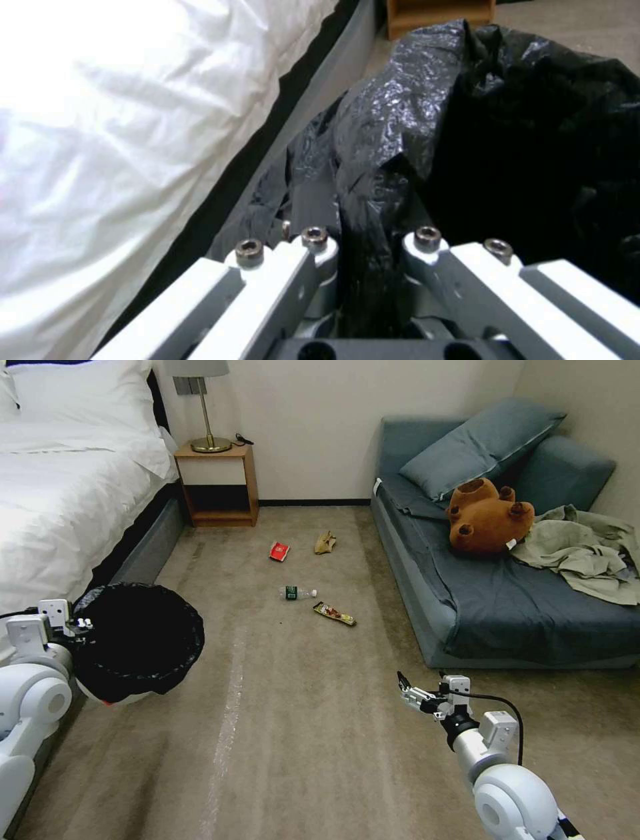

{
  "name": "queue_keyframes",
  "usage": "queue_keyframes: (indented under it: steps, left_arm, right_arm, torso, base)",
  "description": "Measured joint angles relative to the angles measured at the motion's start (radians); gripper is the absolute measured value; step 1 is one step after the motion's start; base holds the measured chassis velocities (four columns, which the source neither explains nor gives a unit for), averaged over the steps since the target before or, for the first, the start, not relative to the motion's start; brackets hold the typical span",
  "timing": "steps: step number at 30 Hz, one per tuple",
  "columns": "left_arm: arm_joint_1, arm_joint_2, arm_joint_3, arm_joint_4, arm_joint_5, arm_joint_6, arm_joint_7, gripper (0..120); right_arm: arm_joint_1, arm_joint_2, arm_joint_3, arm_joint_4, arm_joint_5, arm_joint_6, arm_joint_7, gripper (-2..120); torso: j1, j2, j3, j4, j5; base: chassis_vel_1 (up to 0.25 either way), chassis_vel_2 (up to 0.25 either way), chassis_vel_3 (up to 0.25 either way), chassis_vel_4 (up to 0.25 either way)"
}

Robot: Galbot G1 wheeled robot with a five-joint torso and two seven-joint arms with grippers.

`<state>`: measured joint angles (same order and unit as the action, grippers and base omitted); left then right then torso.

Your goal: Pick up the trash bin, then pick up the garbage on the floor and place it into the trash bin.

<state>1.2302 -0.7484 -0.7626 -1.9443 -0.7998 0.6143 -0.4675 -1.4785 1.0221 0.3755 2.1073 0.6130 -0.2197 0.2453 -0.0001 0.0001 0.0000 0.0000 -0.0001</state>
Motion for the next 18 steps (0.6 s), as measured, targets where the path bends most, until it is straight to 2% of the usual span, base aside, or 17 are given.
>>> queue_keyframes:
  steps: [18]
  left_arm:
    - [-0.014,-0.006,0.016,0.029,0.012,-0.003,0.008,6]
  right_arm:
    - [0.033,0.008,-0.026,-0.052,-0.007,0.03,-0.033,100]
  torso:
    - [0.0,0.0,0.0,0.0,0.0]
  base:
    - [0.0,0.0,0.0,0.0]
